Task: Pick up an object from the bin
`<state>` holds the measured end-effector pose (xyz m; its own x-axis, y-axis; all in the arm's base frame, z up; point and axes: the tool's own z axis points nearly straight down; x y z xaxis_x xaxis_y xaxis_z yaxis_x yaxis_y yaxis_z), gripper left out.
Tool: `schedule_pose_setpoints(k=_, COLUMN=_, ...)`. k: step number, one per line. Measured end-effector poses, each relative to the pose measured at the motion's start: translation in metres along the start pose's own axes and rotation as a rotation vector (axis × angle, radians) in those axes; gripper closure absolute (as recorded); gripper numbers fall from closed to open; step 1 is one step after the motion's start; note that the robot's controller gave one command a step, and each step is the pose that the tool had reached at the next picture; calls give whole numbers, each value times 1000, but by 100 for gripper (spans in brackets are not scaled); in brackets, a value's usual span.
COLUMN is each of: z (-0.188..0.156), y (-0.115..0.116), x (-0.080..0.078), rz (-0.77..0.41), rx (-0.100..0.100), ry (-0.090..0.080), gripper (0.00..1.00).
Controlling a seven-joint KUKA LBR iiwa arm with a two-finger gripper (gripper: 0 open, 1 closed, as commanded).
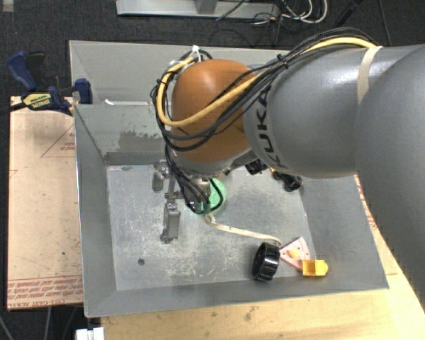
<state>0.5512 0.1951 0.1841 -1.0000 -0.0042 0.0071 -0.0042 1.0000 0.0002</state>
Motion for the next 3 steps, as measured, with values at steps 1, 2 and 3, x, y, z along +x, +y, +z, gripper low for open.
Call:
schedule_pose_setpoints(k=1, z=-4, y=-1, x=-2, rz=4, rx=-1, ry=-7, gripper=0)
schedule_pose_setpoints(k=2, z=66, y=-69, x=-10, rz=35, rx=-3, ry=-12, gripper=0)
schedule_pose_setpoints(k=3, z=76, y=-86, x=15, rz=-233, rx=1, ry=-4, gripper=0)
